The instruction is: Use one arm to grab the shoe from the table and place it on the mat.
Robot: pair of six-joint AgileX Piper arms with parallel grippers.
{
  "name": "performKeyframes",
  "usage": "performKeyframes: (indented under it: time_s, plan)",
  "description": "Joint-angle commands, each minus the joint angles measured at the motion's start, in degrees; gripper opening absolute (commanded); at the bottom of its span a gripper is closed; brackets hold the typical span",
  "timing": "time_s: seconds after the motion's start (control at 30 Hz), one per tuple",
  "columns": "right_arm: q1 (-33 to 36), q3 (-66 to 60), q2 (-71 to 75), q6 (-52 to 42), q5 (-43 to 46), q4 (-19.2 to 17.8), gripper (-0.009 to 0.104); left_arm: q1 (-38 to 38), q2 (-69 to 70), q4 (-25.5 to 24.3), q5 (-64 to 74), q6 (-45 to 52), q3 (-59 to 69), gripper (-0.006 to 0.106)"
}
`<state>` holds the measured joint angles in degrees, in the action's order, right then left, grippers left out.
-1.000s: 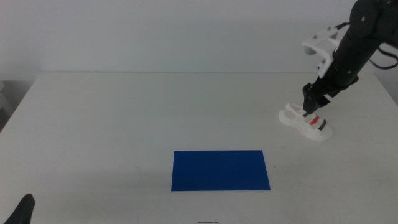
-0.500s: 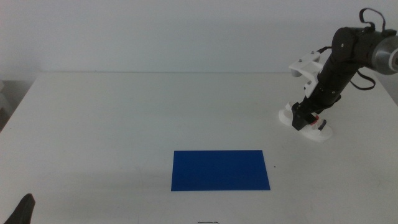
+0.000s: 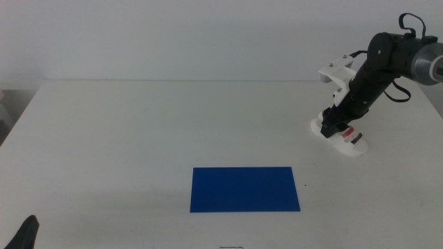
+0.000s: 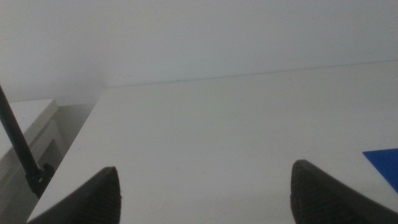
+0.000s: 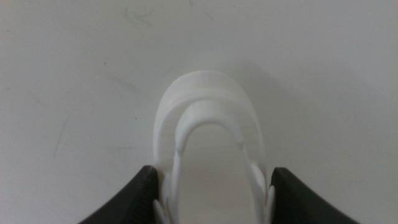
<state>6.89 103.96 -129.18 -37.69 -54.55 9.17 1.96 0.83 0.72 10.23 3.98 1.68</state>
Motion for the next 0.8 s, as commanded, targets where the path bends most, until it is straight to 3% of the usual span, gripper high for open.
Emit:
performKeyframes:
  time_s: [0.0,0.13,0.2,0.33,0.47,0.63,0.77]
  plan:
    - [-0.2,1.6,2.4,-0.8,0.4,0.7,0.023,0.2,1.1,0.3,-4.7,-0.7,-0.2,0.094]
    - [-0.2,1.6,2.9,1.3,-2.3,0.3,0.005,0.2,1.1,0.3,-4.7,-0.7,-0.2,0.094]
    - [0.2,1.6,4.7,4.9,-4.1,-1.6,-0.001,0.2,1.1,0.3,-4.7,-0.7,-0.2,0.094]
    - [2.4,1.5,10.3,15.2,-10.2,-6.6,-0.001,0.2,1.1,0.3,-4.7,-0.7,-0.2,0.094]
    - [7.2,-4.4,17.0,21.1,-11.3,-6.8,-0.001,0.2,1.1,0.3,-4.7,-0.7,-0.2,0.094]
    - [18.2,-15.4,26.2,35.6,-6.8,-10.0,-0.001,0.2,1.1,0.3,-4.7,-0.7,-0.2,0.094]
    - [25.9,-16.3,27.1,45.9,-7.3,-13.7,-0.001,0.2,1.1,0.3,-4.7,-0.7,-0.2,0.094]
